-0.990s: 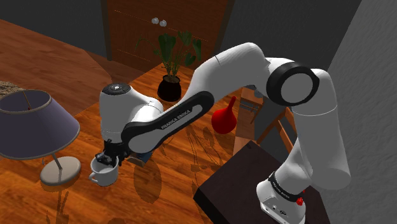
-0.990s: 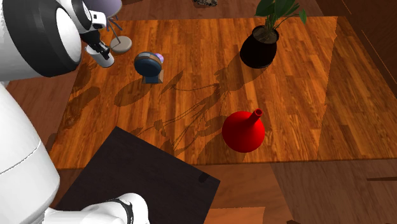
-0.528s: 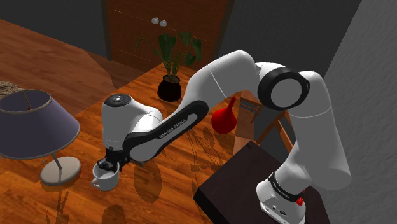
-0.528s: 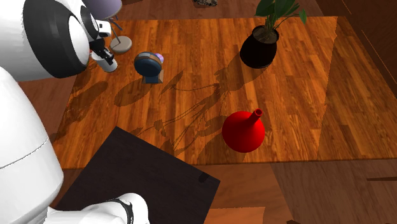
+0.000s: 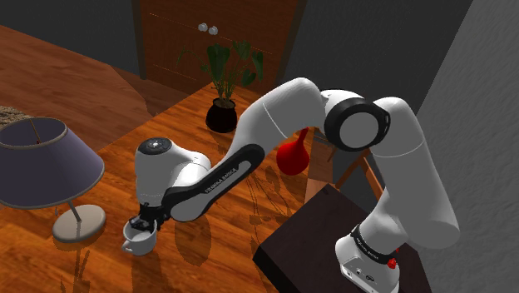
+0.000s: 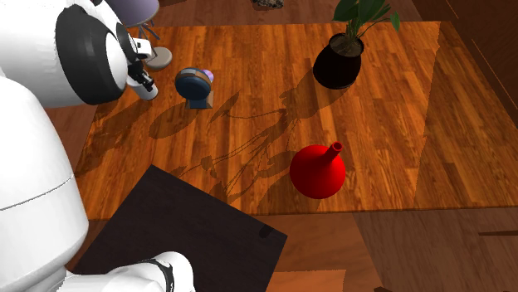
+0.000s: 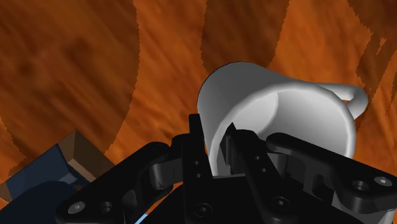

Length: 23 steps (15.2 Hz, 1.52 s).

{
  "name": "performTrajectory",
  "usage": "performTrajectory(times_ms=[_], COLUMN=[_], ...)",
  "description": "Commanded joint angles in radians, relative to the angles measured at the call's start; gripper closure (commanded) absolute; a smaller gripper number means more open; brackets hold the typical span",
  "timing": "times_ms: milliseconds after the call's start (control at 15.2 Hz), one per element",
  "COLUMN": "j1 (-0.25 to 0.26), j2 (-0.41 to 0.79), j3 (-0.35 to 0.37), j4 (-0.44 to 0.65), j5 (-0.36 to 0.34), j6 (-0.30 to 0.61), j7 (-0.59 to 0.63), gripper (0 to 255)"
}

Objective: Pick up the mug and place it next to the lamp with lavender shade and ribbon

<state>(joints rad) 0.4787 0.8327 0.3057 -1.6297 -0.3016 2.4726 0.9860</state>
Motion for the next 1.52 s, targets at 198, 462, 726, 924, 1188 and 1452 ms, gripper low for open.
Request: performTrajectory(times_ms=[198,462,726,924,1188,1452], j1=[0.01,0.01,0.011,0.011,-0.011,-0.016], j2=[0.041,0.041,0.041,0.041,-0.043,-0.064], j3=[-0.012,-0.012,-0.012,-0.012,0.011,0.017], j4=[0.016,0.016,0.017,0.017,-0.023,-0.031], j5=[-0.01,-0.01,-0.01,-0.01,0.009,0.015], j6=[0.026,0.026,0.026,0.026,-0.02,-0.034], j7=[0.006,0.006,0.006,0.006,-0.004,-0.007], gripper=[255,255,0,0,0,0])
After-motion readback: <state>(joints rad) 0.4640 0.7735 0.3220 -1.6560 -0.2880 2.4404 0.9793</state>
